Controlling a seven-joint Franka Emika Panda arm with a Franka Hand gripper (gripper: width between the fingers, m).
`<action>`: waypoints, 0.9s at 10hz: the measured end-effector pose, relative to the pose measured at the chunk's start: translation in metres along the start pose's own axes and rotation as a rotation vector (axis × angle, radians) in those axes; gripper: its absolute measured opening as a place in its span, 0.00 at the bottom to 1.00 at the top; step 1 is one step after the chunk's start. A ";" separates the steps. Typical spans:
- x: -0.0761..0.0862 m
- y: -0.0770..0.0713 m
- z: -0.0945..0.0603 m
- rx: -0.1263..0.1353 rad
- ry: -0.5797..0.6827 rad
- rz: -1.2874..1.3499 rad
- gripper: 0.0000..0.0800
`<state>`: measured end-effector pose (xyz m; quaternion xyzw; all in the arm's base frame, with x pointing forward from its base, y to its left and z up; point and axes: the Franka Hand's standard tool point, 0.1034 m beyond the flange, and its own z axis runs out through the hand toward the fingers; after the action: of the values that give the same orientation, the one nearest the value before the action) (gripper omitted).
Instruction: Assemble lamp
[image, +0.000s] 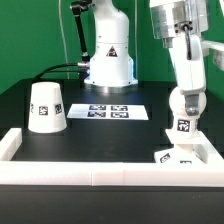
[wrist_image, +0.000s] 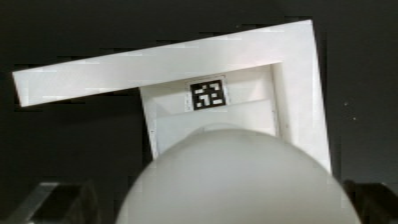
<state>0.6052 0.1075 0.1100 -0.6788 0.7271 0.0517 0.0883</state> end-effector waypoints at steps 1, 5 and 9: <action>-0.002 0.000 0.000 0.002 0.000 -0.038 0.87; -0.007 0.000 -0.006 0.014 0.002 -0.424 0.87; -0.006 0.000 -0.005 0.012 0.003 -0.745 0.87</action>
Offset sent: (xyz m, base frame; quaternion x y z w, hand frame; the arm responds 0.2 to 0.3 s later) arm -0.0049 -0.0031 0.0122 -0.0133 0.0246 -0.2557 0.9664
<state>0.6049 0.1129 0.1157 -0.8966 0.4304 0.0107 0.1039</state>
